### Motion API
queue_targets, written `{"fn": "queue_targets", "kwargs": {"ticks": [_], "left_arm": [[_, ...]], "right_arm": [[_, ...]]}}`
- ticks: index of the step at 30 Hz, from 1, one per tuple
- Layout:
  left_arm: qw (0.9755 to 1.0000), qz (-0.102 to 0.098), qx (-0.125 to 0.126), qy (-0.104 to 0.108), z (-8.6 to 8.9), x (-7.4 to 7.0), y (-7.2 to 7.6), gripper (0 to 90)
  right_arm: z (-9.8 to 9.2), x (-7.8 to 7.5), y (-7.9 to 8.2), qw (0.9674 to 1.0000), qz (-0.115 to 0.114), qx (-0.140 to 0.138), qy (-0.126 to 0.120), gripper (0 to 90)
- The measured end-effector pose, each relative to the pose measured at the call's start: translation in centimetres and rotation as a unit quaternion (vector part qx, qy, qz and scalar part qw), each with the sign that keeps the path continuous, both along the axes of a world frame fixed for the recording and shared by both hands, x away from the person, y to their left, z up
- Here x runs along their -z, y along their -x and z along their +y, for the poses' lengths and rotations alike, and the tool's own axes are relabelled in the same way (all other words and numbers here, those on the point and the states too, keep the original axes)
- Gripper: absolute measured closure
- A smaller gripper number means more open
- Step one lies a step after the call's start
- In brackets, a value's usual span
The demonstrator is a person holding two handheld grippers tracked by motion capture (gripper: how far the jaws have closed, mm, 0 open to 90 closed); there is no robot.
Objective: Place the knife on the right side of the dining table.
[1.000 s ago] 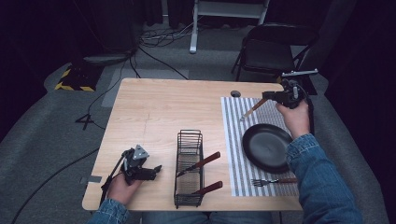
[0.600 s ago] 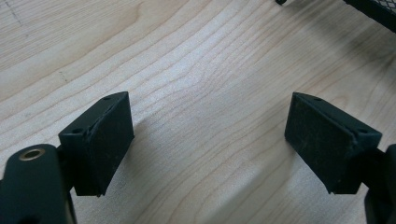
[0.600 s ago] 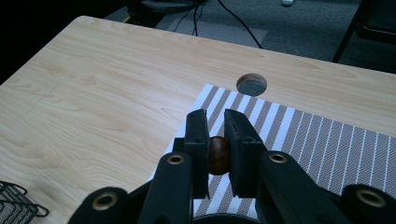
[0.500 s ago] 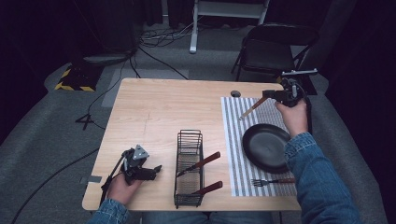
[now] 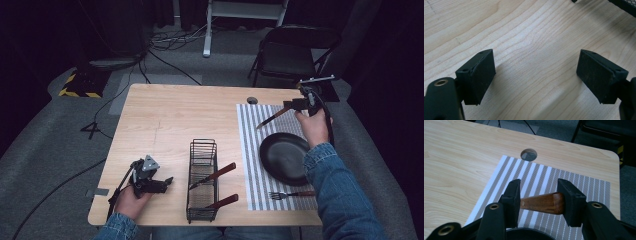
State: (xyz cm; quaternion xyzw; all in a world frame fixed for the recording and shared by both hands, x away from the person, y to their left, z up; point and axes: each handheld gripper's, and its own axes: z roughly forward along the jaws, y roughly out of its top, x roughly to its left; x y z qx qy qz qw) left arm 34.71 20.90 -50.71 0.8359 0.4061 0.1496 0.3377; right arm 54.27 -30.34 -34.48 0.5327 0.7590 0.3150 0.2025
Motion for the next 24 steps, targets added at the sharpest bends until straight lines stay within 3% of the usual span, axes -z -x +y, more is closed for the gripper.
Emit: {"fn": "queue_targets", "kwargs": {"ticks": [24], "left_arm": [[1.0000, 0.000, -0.001, 0.000, 0.0, 0.0, 0.0, 15.9]], "right_arm": [[-2.9, 2.3, -0.8, 0.9981, 0.043, 0.040, 0.017, 52.1]]}}
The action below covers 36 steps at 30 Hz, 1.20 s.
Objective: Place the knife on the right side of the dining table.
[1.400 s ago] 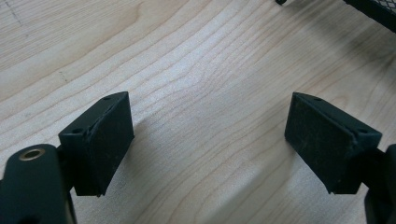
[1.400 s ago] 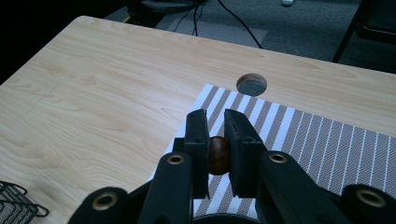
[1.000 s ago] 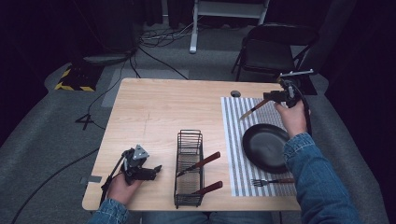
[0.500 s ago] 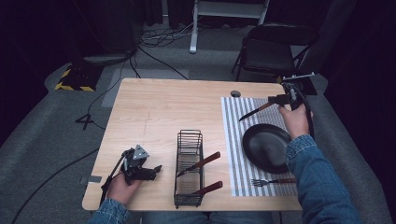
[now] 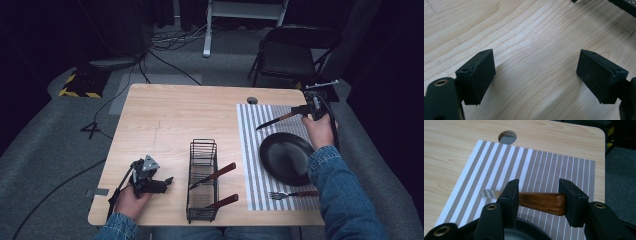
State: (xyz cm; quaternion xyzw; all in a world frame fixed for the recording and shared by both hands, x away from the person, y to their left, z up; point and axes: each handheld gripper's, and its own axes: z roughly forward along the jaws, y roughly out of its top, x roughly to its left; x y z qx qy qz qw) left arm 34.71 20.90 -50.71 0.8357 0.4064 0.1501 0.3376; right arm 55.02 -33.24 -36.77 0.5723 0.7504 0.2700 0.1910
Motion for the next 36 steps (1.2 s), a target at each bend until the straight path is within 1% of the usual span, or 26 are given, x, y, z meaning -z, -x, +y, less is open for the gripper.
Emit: {"fn": "queue_targets", "kwargs": {"ticks": [5, 6, 7, 11, 16, 18, 20, 27, 32, 36], "left_arm": [[1.0000, 0.000, 0.001, 0.000, 0.0, 0.0, 0.0, 15.9], [1.0000, 0.000, 0.000, 0.000, 0.0, 0.0, 0.0, 15.9], [1.0000, 0.000, 0.000, 0.000, 0.0, 0.0, 0.0, 15.9], [1.0000, 0.000, 0.000, 0.000, 0.0, 0.0, 0.0, 15.9], [1.0000, 0.000, 0.000, 0.000, 0.0, 0.0, 0.0, 15.9], [1.0000, 0.000, 0.000, 0.000, 0.0, 0.0, 0.0, 15.9], [1.0000, 0.000, 0.000, 0.001, 0.0, 0.0, 0.0, 15.9], [1.0000, 0.000, 0.000, 0.001, 0.0, 0.0, 0.0, 15.9], [1.0000, 0.000, -0.001, 0.000, 0.0, 0.0, 0.0, 15.9], [1.0000, 0.000, 0.000, 0.001, 0.0, 0.0, 0.0, 15.9]], "right_arm": [[-0.5, 0.5, -0.2, 1.0000, 0.007, 0.007, 0.001, 51.8], [-0.6, 0.7, -0.2, 0.9999, 0.009, 0.009, -0.001, 51.7], [-1.0, 1.0, -0.3, 0.9997, 0.016, 0.014, -0.011, 51.3], [-1.7, 1.5, -0.4, 0.9993, 0.024, 0.018, -0.020, 50.7], [-2.1, 2.0, -0.5, 0.9989, 0.034, 0.024, -0.022, 49.4], [-2.4, 2.3, -0.7, 0.9984, 0.044, 0.028, -0.023, 48.3], [-2.5, 2.4, -0.8, 0.9981, 0.046, 0.030, -0.027, 48.2], [-2.7, 2.8, -1.1, 0.9979, 0.050, 0.032, -0.025, 46.7], [-3.0, 3.3, -1.3, 0.9974, 0.058, 0.037, -0.021, 44.7], [-3.2, 3.6, -1.5, 0.9968, 0.064, 0.041, -0.024, 44.1]]}}
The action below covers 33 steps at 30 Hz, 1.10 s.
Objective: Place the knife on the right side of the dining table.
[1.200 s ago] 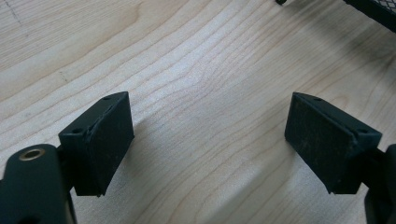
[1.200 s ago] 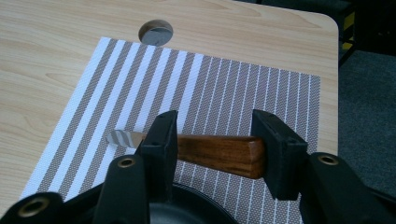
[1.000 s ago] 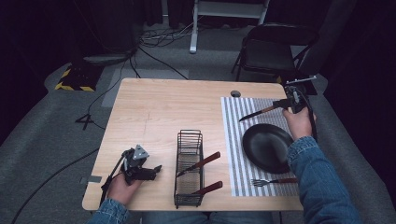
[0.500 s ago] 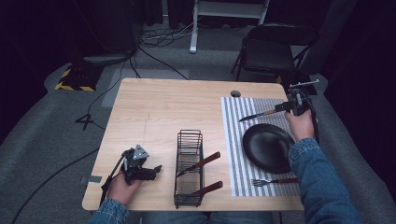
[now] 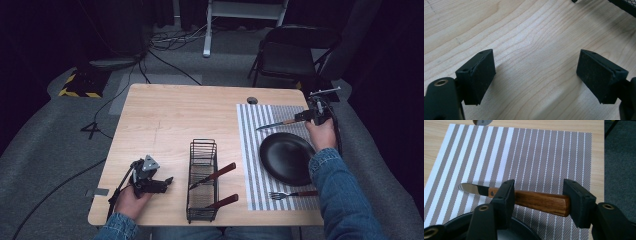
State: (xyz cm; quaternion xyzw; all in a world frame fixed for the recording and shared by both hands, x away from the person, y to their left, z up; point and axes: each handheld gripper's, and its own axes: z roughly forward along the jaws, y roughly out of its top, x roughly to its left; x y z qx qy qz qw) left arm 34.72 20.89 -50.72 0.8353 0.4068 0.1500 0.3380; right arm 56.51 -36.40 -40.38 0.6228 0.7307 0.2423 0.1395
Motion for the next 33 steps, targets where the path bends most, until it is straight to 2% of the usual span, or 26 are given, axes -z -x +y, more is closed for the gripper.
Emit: {"fn": "queue_targets", "kwargs": {"ticks": [7, 20, 33], "left_arm": [[1.0000, 0.000, 0.000, 0.000, 0.0, 0.0, 0.0, 15.9], [1.0000, 0.000, 0.000, 0.000, 0.0, 0.0, 0.0, 15.9], [1.0000, 0.000, 0.000, 0.000, 0.0, 0.0, 0.0, 15.9]], "right_arm": [[-0.8, 0.9, -0.2, 0.9998, 0.007, 0.003, -0.017, 43.5], [-1.5, 2.4, -0.6, 0.9996, 0.023, 0.017, -0.006, 41.7], [-1.7, 3.4, -1.2, 0.9992, 0.033, 0.024, -0.002, 40.5]]}}
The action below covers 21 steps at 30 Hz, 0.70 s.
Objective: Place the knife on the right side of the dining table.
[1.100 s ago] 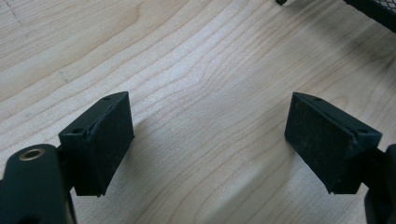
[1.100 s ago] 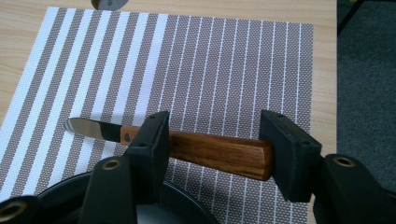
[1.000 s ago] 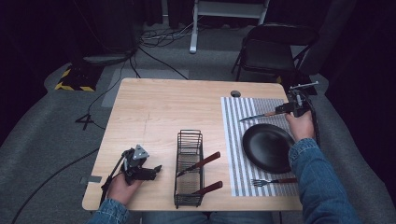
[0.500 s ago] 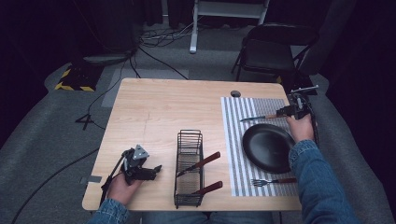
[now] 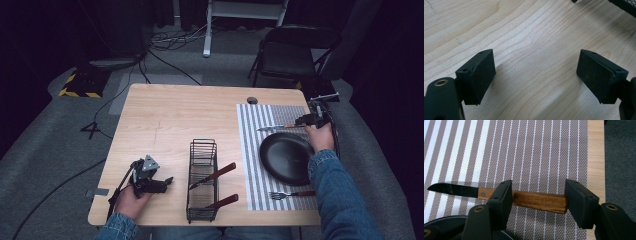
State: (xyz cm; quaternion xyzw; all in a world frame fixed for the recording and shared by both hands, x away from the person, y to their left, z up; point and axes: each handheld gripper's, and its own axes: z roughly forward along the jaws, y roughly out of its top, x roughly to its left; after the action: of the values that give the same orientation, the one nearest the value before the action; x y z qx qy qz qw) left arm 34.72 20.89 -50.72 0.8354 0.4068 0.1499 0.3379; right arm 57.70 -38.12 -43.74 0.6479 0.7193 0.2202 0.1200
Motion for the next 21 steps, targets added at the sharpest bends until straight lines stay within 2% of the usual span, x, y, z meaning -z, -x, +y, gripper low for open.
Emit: {"fn": "queue_targets", "kwargs": {"ticks": [13, 16, 21], "left_arm": [[1.0000, 0.000, 0.000, 0.000, 0.00, 0.00, 0.01, 15.9], [1.0000, 0.000, 0.000, 0.000, 0.00, 0.00, 0.00, 15.9], [1.0000, 0.000, 0.000, 0.000, 0.00, 0.00, 0.00, 15.9]], "right_arm": [[0.02, 0.58, -0.31, 0.9999, 0.010, 0.002, 0.007, 39.9], [0.39, 0.65, -0.34, 0.9996, 0.012, 0.000, 0.027, 39.9], [0.57, 0.69, -0.36, 0.9993, 0.011, 0.001, 0.035, 40.1]]}}
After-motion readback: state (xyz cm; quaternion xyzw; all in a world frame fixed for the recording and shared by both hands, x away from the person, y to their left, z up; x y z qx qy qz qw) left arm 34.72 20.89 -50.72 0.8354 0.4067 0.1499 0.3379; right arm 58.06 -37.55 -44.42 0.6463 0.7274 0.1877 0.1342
